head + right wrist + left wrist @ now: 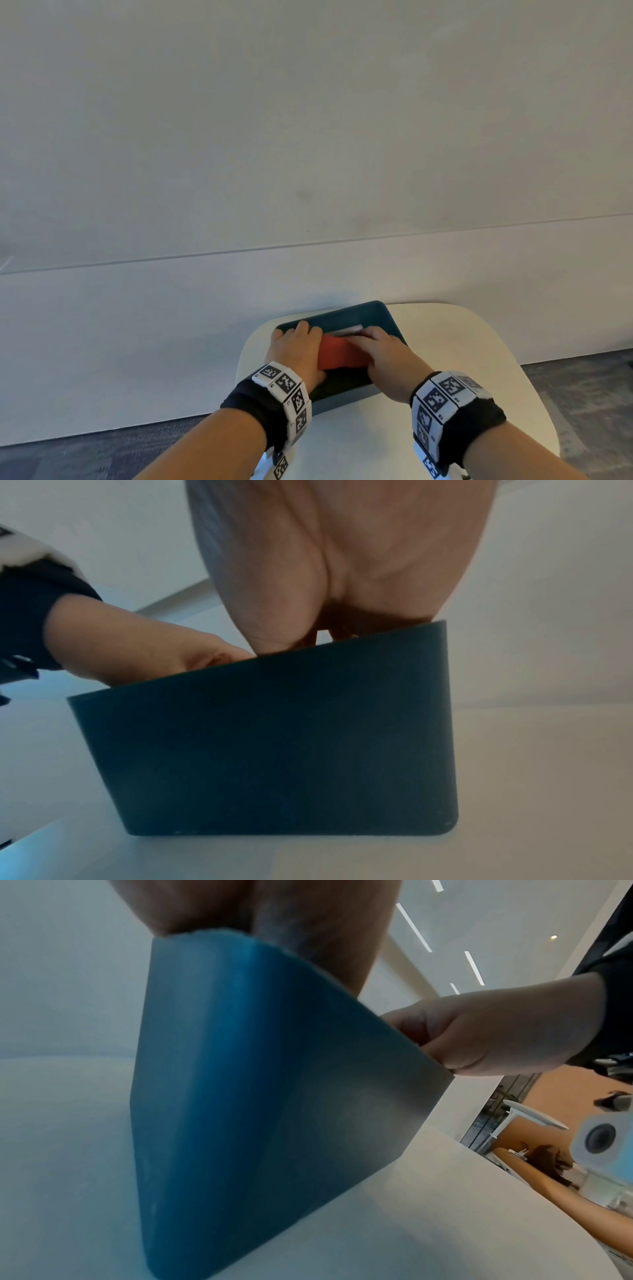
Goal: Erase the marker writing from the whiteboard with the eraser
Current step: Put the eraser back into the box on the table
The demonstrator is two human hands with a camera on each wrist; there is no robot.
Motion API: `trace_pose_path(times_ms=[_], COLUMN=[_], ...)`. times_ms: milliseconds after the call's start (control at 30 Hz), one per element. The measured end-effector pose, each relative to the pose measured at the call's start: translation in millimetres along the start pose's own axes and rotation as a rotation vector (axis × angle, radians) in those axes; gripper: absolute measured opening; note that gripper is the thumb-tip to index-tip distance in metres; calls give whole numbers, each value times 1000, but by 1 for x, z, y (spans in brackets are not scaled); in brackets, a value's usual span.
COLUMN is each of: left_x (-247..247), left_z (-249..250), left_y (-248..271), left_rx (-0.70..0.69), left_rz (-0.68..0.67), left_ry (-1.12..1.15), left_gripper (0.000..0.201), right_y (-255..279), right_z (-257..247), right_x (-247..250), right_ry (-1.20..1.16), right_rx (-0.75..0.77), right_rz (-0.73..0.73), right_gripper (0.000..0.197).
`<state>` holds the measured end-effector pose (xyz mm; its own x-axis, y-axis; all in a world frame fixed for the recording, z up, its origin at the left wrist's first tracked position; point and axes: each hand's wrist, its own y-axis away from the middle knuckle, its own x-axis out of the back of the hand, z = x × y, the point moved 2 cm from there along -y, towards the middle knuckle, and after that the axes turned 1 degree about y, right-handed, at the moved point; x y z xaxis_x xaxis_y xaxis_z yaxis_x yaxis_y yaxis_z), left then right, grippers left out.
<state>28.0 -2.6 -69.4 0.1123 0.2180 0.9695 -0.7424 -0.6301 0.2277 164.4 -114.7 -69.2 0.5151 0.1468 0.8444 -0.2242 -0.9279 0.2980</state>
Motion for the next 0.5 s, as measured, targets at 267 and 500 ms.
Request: trace_pose_path(times_ms=[267,500], left_x=[-2,7], left_z=[2,-2], left_y=[3,16], left_rx=[-11,-13], left_rz=[15,74], left_ry=[-33,14], left_gripper=[64,67], right_y=[-2,6], right_z=[4,-5], right_x=[-7,1], right_ry=[107,136], right_rx=[0,-11], right_rz=[-35,7], right_gripper=[44,45])
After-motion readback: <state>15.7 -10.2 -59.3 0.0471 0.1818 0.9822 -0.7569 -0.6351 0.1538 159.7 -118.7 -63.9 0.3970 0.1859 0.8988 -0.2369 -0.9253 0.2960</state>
